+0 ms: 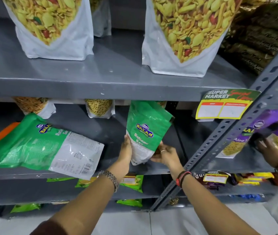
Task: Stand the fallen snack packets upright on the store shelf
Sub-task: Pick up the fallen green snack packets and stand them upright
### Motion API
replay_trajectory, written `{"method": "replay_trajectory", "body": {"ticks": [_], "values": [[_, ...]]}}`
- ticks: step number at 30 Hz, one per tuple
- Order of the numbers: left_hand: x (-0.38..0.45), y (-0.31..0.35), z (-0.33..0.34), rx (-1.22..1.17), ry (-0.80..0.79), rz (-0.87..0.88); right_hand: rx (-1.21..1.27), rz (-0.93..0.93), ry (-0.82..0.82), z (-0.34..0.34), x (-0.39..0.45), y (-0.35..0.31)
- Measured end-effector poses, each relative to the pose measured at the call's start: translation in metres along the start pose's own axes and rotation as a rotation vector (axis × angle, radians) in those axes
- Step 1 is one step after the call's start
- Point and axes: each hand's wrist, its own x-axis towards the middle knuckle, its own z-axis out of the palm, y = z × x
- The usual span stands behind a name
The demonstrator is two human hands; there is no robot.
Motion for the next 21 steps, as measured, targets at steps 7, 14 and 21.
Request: {"method": "replay_trajectory", "body": {"ticks": [7,14,21], "values": [[0.024,0.019,-0.007,0.021,-0.050,-0.049,-0.137,-0.015,-0.137,0.016,-0.014,0.007],[-0.016,-0.024,-0.030,0.018,0.137,0.048,-0.247,-0.070,0.170,-0.008,0.023,-0.002],[-0.052,-0.046,0.001,-0.104,-0.092,0.034,0.076,0.118,-0.054,0.024,0.045,-0.045]]}}
